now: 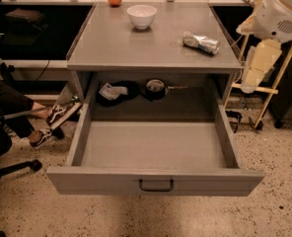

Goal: Place redbull can into top drawer

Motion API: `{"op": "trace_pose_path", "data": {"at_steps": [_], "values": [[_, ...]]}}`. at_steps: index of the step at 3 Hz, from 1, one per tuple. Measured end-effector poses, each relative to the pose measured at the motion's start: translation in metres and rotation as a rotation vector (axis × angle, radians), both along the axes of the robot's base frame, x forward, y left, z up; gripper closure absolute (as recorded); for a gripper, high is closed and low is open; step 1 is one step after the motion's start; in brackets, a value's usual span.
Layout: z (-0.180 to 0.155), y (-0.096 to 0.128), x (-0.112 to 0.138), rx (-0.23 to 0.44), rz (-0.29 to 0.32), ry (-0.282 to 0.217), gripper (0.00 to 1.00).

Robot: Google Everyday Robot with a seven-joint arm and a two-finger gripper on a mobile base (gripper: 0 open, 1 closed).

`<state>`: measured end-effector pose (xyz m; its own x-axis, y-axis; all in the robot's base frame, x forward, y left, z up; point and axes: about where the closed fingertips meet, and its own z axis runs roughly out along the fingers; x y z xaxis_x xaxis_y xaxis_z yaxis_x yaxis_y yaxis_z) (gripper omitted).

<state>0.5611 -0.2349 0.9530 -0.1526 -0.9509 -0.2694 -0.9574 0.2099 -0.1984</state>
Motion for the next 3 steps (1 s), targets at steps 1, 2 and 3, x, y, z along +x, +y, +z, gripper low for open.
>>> {"op": "trace_pose_path", "data": {"at_steps": [1, 2, 3], "values": [[-0.015, 0.005, 0.054, 0.054, 0.019, 0.012, 0.00], [0.001, 0.003, 0.073, 0.070, 0.006, -0.054, 0.00], [-0.001, 0.005, 0.078, 0.074, 0.004, -0.062, 0.00]]}}
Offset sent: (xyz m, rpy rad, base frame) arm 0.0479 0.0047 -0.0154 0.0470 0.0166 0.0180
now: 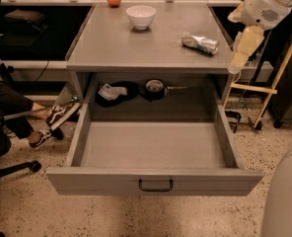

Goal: Place redbull can into top drawer

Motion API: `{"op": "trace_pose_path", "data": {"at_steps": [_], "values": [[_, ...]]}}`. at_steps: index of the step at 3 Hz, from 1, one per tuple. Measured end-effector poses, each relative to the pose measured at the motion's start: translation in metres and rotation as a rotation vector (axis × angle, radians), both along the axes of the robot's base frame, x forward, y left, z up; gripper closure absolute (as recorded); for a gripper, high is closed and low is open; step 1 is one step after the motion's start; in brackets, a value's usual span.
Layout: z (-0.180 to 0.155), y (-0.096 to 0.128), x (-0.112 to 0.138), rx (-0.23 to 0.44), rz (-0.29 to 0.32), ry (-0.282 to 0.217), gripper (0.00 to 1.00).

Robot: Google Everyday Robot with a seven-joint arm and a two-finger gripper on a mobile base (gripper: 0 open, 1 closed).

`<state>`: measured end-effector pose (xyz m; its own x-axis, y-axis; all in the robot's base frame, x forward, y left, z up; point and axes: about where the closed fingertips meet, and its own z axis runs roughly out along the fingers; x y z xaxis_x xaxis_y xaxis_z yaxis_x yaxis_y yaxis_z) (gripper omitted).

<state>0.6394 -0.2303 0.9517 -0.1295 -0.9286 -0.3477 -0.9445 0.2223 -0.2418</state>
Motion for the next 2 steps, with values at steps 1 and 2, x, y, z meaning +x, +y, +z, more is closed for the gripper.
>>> {"op": "trace_pose_path", "data": {"at_steps": [1, 2], "values": [[-0.001, -0.008, 0.019, 0.053, -0.023, -0.030, 0.00], [-0.029, -0.030, 0.052, 0.186, -0.113, -0.019, 0.00]]}}
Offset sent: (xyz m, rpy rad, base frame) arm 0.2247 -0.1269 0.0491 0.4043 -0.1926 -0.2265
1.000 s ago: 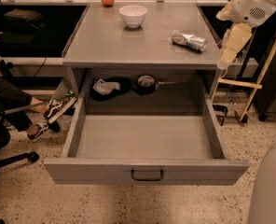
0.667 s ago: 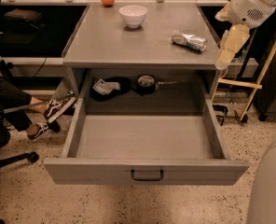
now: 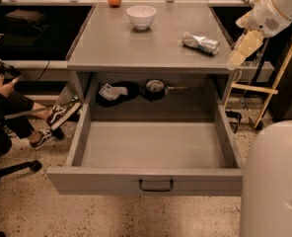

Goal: Place redbull can into top drawer

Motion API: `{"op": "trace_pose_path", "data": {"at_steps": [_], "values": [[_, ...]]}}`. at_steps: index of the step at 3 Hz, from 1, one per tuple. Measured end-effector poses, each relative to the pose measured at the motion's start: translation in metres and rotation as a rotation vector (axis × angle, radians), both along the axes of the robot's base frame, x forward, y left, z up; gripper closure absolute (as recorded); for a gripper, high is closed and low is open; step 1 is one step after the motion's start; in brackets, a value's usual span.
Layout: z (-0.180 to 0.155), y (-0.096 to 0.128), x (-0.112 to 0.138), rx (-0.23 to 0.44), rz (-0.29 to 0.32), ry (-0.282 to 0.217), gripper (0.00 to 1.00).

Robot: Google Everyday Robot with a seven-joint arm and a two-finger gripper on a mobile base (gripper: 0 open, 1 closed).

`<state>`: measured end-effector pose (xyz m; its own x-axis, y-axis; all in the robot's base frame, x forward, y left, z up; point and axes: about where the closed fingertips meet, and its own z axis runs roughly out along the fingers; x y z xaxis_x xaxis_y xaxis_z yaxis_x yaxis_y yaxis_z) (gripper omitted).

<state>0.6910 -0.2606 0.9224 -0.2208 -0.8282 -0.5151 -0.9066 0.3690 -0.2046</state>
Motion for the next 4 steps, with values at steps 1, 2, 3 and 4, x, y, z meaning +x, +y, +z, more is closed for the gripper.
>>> {"op": "trace_pose_path", "data": {"at_steps": [1, 2, 3, 4], "values": [[-0.030, -0.009, 0.035, 0.105, -0.093, 0.005, 0.00], [-0.004, 0.001, 0.066, 0.211, -0.126, -0.128, 0.00], [-0.003, 0.002, 0.071, 0.216, -0.131, -0.143, 0.00], [-0.008, 0.002, 0.075, 0.224, -0.147, -0.134, 0.00]]}}
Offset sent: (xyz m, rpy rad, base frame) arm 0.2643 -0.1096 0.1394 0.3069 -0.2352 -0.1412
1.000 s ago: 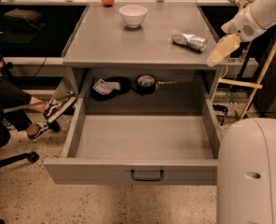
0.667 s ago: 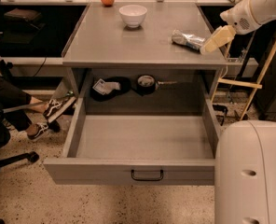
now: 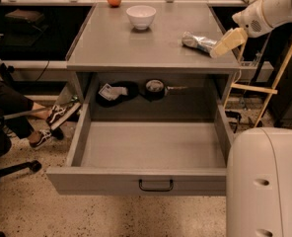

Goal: Place redbull can into top drawer

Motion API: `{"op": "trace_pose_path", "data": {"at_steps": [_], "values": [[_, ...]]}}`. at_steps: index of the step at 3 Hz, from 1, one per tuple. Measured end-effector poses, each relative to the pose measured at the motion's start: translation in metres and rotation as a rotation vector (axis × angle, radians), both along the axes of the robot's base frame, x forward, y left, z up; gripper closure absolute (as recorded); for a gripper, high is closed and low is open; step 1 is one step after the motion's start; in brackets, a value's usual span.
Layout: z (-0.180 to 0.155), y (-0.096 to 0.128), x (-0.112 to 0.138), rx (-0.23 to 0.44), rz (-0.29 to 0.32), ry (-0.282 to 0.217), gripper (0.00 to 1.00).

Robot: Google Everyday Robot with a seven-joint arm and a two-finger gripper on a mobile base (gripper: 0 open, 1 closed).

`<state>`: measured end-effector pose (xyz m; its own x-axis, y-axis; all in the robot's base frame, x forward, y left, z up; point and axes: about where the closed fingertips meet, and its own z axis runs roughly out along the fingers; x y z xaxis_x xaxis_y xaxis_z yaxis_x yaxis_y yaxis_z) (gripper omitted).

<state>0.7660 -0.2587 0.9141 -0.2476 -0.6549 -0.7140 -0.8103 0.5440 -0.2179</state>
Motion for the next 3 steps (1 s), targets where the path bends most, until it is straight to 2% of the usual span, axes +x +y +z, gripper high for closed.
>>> {"op": "trace_pose_path", "data": {"at_steps": [1, 2, 3], "values": [[0.001, -0.004, 0.023, 0.023, -0.076, -0.038, 0.00], [0.006, 0.003, 0.045, 0.069, -0.131, -0.074, 0.00], [0.006, 0.004, 0.047, 0.072, -0.135, -0.077, 0.00]]}}
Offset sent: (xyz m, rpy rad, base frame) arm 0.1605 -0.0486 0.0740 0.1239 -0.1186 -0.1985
